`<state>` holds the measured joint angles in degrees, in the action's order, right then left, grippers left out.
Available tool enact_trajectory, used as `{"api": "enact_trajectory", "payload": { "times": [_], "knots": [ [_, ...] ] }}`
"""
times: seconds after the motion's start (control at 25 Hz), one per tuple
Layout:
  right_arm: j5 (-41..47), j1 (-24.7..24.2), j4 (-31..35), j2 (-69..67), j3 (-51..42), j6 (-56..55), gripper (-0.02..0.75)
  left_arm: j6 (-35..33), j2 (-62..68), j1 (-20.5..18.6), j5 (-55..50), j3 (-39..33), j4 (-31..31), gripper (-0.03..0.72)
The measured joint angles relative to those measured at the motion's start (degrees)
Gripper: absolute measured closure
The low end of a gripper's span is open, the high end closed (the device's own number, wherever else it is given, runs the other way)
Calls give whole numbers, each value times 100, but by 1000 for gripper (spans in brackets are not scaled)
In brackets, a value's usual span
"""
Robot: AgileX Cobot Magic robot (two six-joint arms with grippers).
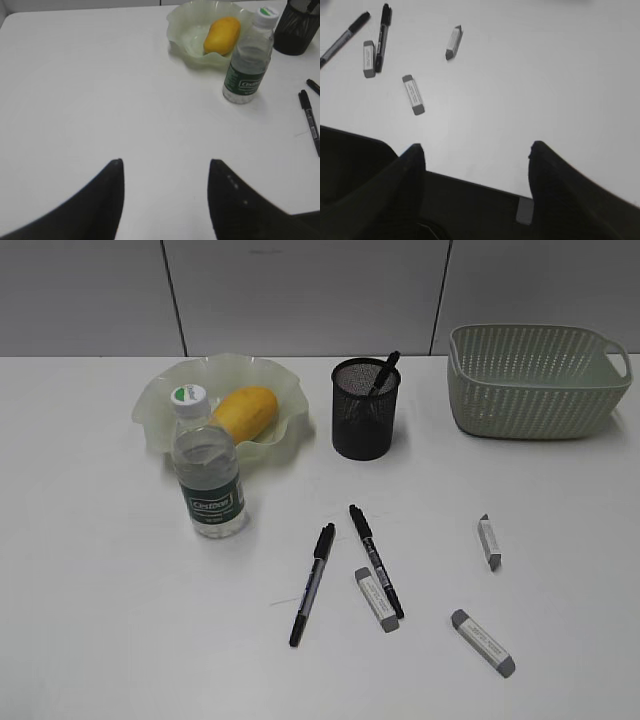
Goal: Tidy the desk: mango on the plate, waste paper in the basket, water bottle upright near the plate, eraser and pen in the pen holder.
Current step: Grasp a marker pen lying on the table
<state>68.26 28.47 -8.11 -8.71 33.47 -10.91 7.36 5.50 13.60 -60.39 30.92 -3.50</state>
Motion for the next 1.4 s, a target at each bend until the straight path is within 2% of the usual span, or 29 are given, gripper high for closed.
{"api": "enact_trajectory", "payload": {
  "times": [0.24,0.64,0.76,1.0,1.12,1.28,1.4],
  "knots": [
    [-726,0,-20,665,-372,69,206,-354,1098,0,336,261,6,293],
    [-816,0,-159,906,-421,121,218,-1223,3104,58,1312,1179,593,314],
    [-815,0,-205,911,-421,65,218,-1526,3618,276,1490,1553,828,315],
    [-822,0,-231,911,-421,49,218,-1441,4902,1222,1673,2175,694,315],
    [-822,0,-235,911,-421,46,221,-669,5630,2062,1657,2368,21,315],
    [-822,0,-235,911,-421,46,241,650,6654,3389,1481,2723,-1362,315],
    [-822,0,-235,911,-421,42,259,1310,7469,4053,1399,3103,-1689,313]
  ]
}}
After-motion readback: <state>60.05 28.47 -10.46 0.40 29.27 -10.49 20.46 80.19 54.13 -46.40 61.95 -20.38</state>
